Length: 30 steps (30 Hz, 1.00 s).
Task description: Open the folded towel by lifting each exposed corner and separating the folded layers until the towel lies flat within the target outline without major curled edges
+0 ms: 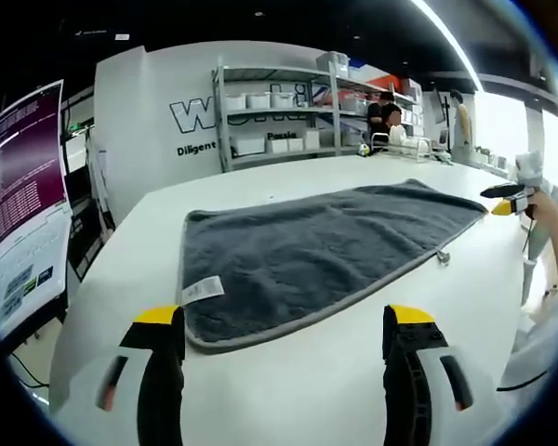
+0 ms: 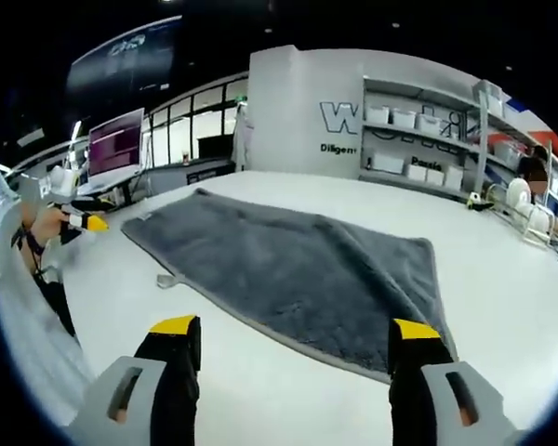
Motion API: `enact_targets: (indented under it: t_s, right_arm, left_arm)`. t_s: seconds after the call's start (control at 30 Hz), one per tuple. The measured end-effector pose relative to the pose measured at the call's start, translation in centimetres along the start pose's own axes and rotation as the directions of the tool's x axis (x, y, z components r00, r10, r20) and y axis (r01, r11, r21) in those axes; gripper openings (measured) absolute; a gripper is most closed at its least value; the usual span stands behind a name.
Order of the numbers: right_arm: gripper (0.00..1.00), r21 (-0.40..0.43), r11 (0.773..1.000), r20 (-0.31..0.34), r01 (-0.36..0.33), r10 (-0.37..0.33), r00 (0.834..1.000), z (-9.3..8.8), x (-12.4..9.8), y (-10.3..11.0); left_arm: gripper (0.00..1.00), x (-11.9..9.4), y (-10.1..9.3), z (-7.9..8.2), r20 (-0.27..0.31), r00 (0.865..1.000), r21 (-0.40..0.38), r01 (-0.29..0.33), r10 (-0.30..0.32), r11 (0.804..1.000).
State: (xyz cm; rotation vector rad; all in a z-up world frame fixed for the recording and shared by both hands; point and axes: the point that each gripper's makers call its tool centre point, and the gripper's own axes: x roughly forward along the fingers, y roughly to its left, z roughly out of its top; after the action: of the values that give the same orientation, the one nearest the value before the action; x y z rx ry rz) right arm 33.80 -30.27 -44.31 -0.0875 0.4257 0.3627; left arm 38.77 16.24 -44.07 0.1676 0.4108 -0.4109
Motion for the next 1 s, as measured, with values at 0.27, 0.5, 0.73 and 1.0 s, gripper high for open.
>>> enact_targets:
  t_s: [0.27, 0.5, 0.73, 1.0]
  right_arm:
    - [0.98, 0.0, 0.999, -0.027, -0.038, 0.038, 0.999, -0.4, 0.2, 0.9]
    - [0.99, 0.001, 0.997, -0.037, -0.072, 0.072, 0.997, -0.5, 0.3, 1.4]
    - [0.99, 0.029, 0.994, -0.051, -0.105, 0.107, 0.993, -0.2, 0.6, 1.8]
    - [0.99, 0.016, 0.989, -0.017, -0.148, 0.148, 0.989, 2.8, 1.3, 0.9]
  left_arm:
    - [0.87, 0.1, -0.1, -0.1, -0.003, 1.0, 0.001, 0.005, -0.005, 1.0]
    - [0.87, 0.0, -0.1, -0.2, -0.008, 1.0, 0.001, 0.008, -0.008, 1.0]
    - [0.87, -0.1, -0.1, -0.3, -0.005, 1.0, 0.0, 0.008, -0.008, 1.0]
    - [0.87, -0.1, 0.1, -0.5, -0.008, 1.0, -0.003, 0.007, -0.007, 1.0]
